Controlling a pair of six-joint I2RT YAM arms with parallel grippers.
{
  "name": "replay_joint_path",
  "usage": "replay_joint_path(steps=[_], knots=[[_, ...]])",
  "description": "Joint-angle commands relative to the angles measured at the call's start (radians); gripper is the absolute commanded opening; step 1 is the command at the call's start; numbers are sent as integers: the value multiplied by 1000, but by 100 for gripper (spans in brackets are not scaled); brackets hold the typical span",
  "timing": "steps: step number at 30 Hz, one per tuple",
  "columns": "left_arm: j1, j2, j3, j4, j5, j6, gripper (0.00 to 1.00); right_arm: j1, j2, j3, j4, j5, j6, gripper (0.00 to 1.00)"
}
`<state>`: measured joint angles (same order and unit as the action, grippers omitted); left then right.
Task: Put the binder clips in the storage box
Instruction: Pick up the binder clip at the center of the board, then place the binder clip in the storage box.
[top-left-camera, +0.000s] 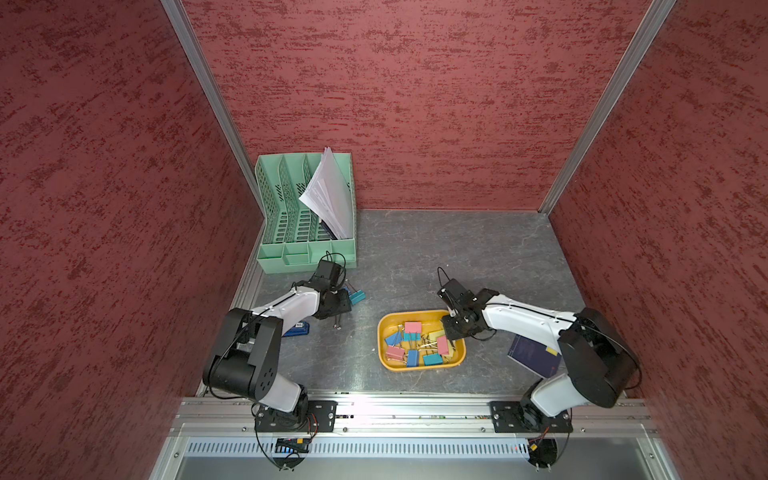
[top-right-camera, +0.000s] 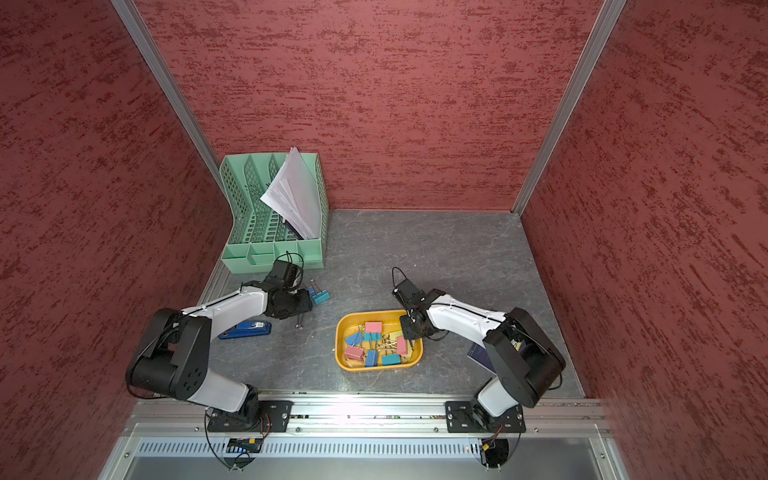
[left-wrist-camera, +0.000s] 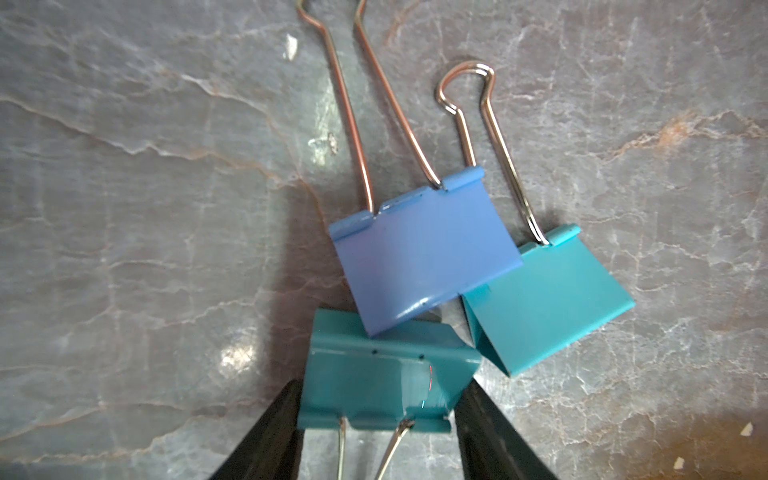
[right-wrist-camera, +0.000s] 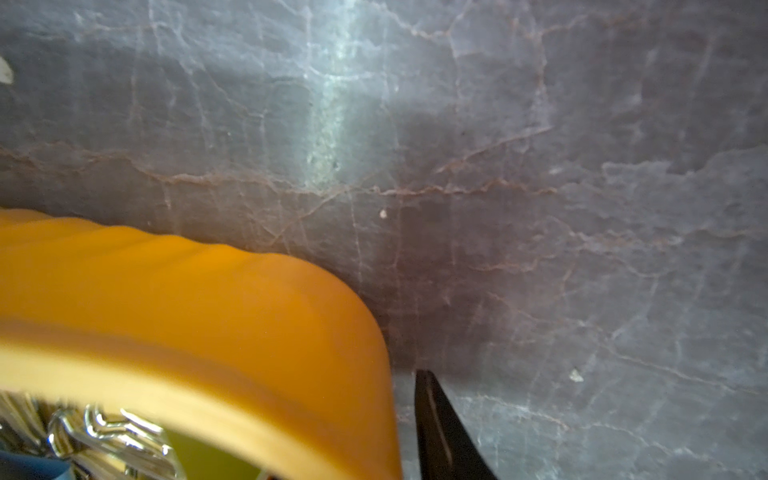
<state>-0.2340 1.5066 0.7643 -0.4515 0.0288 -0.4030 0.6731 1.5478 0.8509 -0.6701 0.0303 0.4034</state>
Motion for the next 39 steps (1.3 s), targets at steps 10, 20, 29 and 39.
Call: replay_joint_path(steps=[10,20,29,39], knots=[[-87,-237,-2,-117,-13,-25,56,-7,26,30,7,1,0,30],[-577,-324,98,-273,-89,-228,57,-7,18,24,11,-1,5,30],[-749,-129,222,-231,-147,-264,58,-8,1,9,20,-12,6,30],[-749,17,193,-152,-150,-306,88,-8,-8,-5,16,-2,2,31]])
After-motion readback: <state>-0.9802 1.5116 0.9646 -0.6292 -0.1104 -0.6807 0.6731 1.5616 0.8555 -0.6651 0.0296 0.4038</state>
